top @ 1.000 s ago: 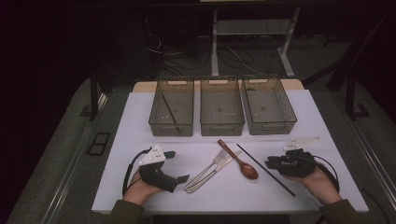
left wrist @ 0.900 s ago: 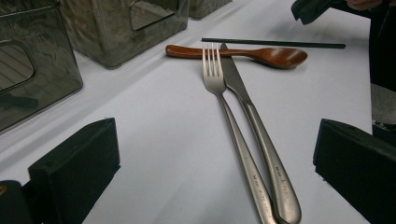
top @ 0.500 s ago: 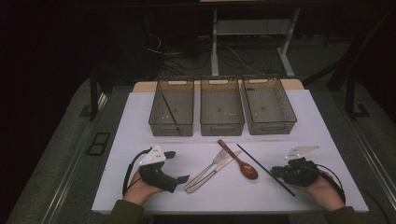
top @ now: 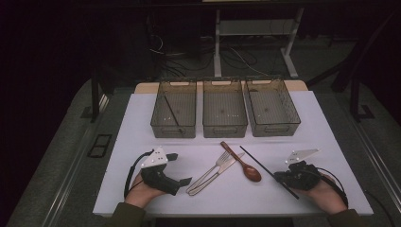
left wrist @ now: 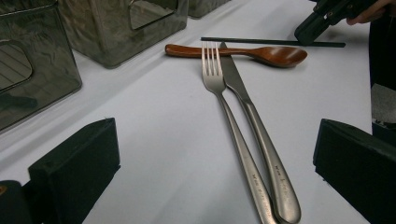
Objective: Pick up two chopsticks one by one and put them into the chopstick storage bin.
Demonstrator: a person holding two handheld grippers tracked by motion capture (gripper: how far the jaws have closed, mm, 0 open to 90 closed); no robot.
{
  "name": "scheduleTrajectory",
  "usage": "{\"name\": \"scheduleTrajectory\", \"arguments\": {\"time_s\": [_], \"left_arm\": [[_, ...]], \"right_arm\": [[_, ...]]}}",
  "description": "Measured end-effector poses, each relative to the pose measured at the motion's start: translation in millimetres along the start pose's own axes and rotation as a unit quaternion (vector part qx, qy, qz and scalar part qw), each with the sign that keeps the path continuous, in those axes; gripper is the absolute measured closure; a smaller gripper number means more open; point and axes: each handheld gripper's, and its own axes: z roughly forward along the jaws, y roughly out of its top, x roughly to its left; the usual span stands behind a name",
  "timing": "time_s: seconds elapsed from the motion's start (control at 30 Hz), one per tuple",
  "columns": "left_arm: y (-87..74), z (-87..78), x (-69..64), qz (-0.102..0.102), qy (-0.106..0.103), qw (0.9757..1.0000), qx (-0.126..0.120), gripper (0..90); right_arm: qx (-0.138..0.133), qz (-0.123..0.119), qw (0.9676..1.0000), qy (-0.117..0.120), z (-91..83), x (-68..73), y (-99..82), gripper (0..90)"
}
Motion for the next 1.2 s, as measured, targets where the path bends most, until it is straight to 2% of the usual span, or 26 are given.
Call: {"name": "scheduleTrajectory", "arguments": {"time_s": [0.47,0.6,1.03,1.2], "left_arm": [[0.1,0.2,-0.3,0.0,0.0,1.0,-0.001,0.0],[0.0,-0.2,0.0,0.001,0.0,1.0,0.0,0.0],[-0.1,0.0,0.1,0.001,0.0,1.0,0.001,0.0],[-0.1,0.0,0.2,0.001,0.001,1.0,0.001,0.0]], "right_arm": [[0.006,-0.008,0.9999,-0.013,1.8,2.1,0.3,84.4],[0.003,0.005,0.9999,-0.011,0.5,-0.2,0.0,84.8],[-0.035,0.027,0.9987,-0.026,-15.5,-13.8,-1.4,84.9],[-0.052,0.03,0.9979,-0.024,-20.1,-17.9,-1.4,84.9]]}}
